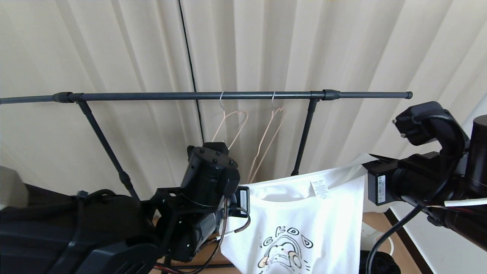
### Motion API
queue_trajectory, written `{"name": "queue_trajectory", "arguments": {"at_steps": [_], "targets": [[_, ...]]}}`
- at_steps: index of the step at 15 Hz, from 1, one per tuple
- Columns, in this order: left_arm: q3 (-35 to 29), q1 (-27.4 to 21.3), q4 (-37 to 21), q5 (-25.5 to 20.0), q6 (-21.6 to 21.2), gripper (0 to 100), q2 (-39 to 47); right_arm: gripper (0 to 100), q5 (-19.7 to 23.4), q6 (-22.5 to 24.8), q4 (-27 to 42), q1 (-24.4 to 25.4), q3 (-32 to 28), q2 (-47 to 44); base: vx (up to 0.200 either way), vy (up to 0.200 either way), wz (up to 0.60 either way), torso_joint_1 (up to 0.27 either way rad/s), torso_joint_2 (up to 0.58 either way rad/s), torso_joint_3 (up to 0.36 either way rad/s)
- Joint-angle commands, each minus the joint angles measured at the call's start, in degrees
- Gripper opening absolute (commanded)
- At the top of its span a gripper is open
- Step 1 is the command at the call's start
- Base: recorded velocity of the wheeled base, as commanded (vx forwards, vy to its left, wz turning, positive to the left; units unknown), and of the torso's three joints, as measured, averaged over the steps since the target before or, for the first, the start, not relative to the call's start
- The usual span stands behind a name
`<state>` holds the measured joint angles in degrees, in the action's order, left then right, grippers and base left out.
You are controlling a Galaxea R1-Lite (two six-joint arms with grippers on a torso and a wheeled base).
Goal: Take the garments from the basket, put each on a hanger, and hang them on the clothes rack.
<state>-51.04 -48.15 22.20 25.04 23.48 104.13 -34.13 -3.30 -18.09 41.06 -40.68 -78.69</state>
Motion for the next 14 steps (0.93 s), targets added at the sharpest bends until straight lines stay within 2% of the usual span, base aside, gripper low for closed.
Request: {"name": "queue_trajectory", "arguments": {"at_steps": [1,6,9,14], "targets": [[0.2,-0.2,0.0,0.1,-0.7,0,-4.9,0,-0.1,1.2,0.0,0.0,0.2,-2.9,0.0,0.0,0.0,0.0,0.0,0.0],[0.6,-0.2,-0.1,0.7,-5.6,0,-9.8,0,-0.6,5.1,0.1,0.0,-4.5,-9.1,0.0,0.0,0.0,0.0,0.0,0.0],[1.1,-0.2,0.0,2.3,-6.1,0,-10.0,0,-0.5,6.2,0.4,0.0,-9.4,-11.2,0.0,0.0,0.0,0.0,0.0,0.0],[1.3,0.1,0.0,2.4,-6.7,0,-9.8,0,-0.2,6.2,0.9,0.0,-9.1,-11.5,0.0,0.0,0.0,0.0,0.0,0.0]]}}
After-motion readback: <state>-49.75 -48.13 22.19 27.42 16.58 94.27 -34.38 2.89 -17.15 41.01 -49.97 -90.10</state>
